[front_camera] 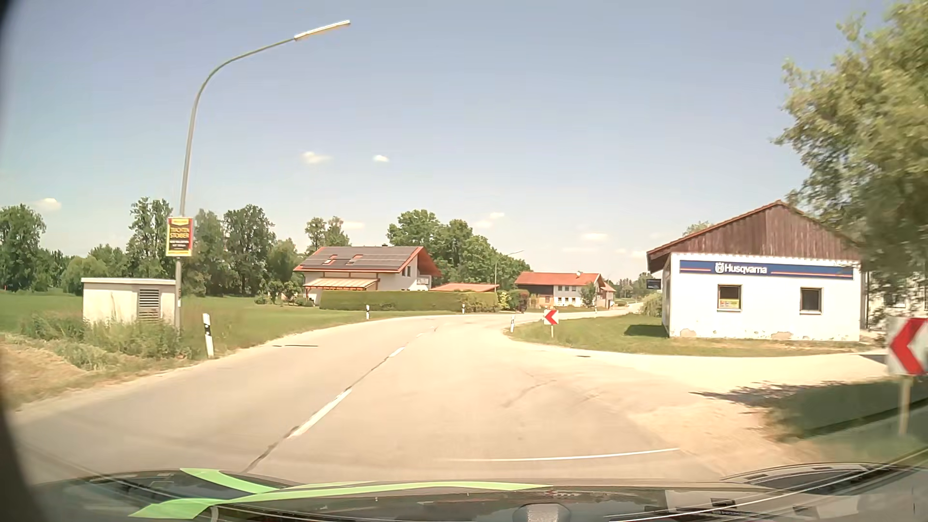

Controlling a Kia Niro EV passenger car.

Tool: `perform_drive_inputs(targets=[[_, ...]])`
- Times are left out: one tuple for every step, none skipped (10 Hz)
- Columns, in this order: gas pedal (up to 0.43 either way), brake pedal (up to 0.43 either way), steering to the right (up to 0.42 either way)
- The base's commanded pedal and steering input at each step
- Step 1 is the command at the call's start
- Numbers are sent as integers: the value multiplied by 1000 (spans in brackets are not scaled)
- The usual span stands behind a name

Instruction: Follow the waypoints while adhering to traffic rules and regulations

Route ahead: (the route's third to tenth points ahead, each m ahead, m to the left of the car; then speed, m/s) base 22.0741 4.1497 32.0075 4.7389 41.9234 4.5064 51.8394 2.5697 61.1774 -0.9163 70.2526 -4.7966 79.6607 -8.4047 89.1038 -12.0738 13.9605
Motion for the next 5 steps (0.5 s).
perform_drive_inputs(targets=[[138,0,-28],[138,0,-25],[130,0,-22],[130,0,-20],[118,0,-17]])
